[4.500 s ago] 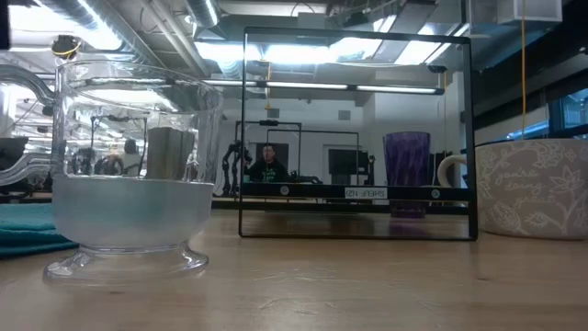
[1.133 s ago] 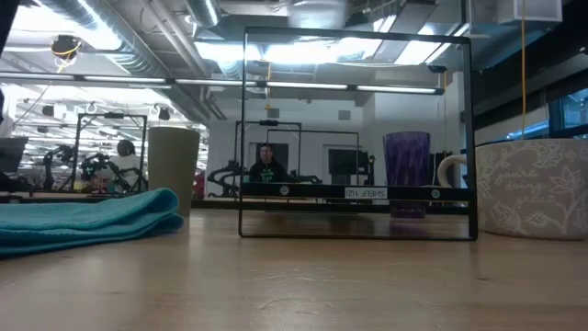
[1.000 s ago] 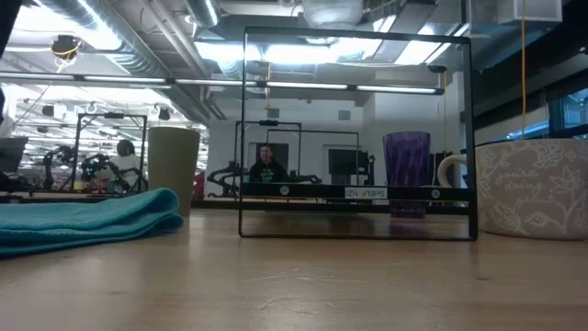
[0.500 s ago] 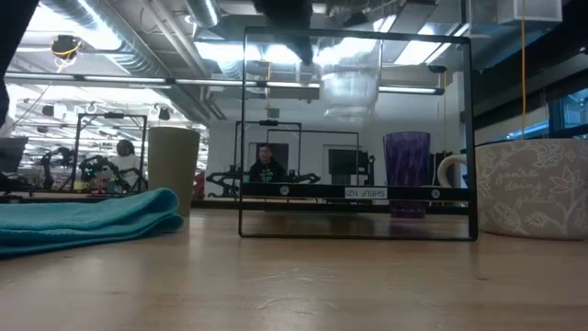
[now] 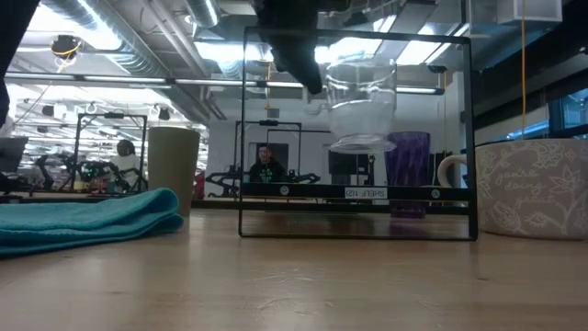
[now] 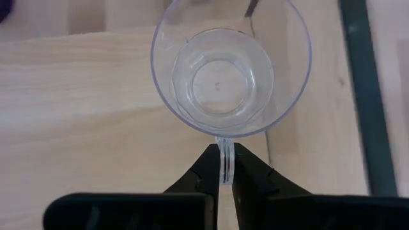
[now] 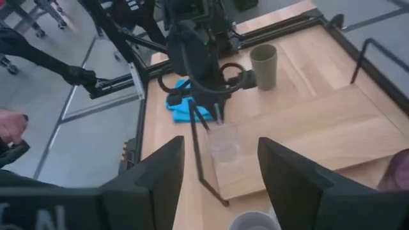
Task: Stack small to large cups/mugs on shelf
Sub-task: Put the transparent mug on the shelf
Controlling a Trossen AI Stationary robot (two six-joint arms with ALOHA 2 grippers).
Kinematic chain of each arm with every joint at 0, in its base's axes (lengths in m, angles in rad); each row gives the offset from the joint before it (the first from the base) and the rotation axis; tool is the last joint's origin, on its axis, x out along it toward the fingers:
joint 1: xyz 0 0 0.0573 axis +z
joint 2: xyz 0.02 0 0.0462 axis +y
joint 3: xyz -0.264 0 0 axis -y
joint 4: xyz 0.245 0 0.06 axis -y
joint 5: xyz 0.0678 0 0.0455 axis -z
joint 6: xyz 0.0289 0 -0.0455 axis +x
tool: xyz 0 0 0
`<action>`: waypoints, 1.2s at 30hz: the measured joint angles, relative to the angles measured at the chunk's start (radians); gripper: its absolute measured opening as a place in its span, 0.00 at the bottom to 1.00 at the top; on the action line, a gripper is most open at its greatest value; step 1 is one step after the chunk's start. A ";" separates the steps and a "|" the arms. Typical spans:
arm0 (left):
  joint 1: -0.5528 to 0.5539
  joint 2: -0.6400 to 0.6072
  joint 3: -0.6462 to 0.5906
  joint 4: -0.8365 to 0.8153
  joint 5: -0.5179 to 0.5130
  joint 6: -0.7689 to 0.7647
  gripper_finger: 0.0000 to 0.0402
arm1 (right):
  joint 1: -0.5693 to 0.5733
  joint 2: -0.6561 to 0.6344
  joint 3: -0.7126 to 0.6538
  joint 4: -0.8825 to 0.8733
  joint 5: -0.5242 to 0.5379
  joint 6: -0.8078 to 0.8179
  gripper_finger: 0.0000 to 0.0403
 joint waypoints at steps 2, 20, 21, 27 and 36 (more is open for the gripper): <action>0.000 0.000 -0.014 -0.005 -0.013 -0.011 0.04 | 0.000 -0.004 0.000 -0.007 0.012 -0.011 0.50; -0.011 0.000 -0.065 0.035 -0.004 -0.074 0.04 | 0.000 -0.004 0.000 -0.014 0.021 -0.016 0.50; -0.010 -0.001 -0.071 0.042 -0.004 -0.074 0.04 | 0.000 -0.004 0.000 -0.014 0.021 -0.016 0.50; -0.010 -0.001 -0.112 0.043 -0.004 -0.090 0.05 | 0.000 -0.004 0.000 -0.014 0.020 -0.016 0.50; -0.032 -0.001 -0.120 0.078 -0.032 -0.117 0.13 | 0.000 -0.004 0.000 -0.041 0.020 -0.017 0.50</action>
